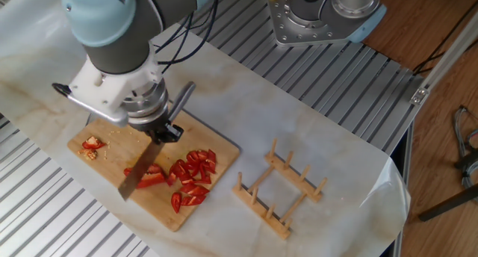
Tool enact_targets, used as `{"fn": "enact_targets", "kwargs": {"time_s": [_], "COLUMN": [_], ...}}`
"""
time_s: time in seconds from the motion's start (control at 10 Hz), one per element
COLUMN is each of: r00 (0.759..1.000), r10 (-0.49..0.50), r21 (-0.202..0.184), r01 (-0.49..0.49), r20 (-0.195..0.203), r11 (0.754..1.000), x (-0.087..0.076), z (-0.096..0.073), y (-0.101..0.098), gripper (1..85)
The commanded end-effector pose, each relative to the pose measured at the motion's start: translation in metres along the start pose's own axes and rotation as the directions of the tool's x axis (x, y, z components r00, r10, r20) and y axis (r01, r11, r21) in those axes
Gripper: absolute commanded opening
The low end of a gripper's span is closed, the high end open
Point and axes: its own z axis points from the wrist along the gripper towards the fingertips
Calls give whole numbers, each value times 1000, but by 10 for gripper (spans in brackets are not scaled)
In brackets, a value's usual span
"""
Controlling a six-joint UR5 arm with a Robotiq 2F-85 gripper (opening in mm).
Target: Chop the chili peppers
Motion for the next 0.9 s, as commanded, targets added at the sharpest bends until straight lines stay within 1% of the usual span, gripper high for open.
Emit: {"fn": "enact_targets", "kwargs": {"time_s": [0.0, 0.1, 0.2, 0.3, 0.4, 0.5, 0.6, 0.7, 0.8], "r00": [991, 987, 985, 985, 986, 992, 998, 997, 995], "r10": [124, 145, 150, 151, 149, 99, 7, -33, -75], "r21": [1, -2, -10, -10, -15, -17, -26, -73, -50], "r01": [-124, -145, -151, -153, -151, -101, -9, 28, 72], "r20": [-47, -75, -82, -81, -78, -73, -68, -67, -61], "r11": [992, 989, 988, 988, 988, 995, 1000, 997, 996], "x": [12, 19, 21, 20, 19, 17, 17, 16, 14], "z": [-1, -1, -2, -2, -4, -8, -11, -15, -18], "y": [-20, -25, -26, -26, -23, -18, -13, 6, 7], "gripper": [13, 13, 13, 13, 13, 13, 13, 13, 13]}}
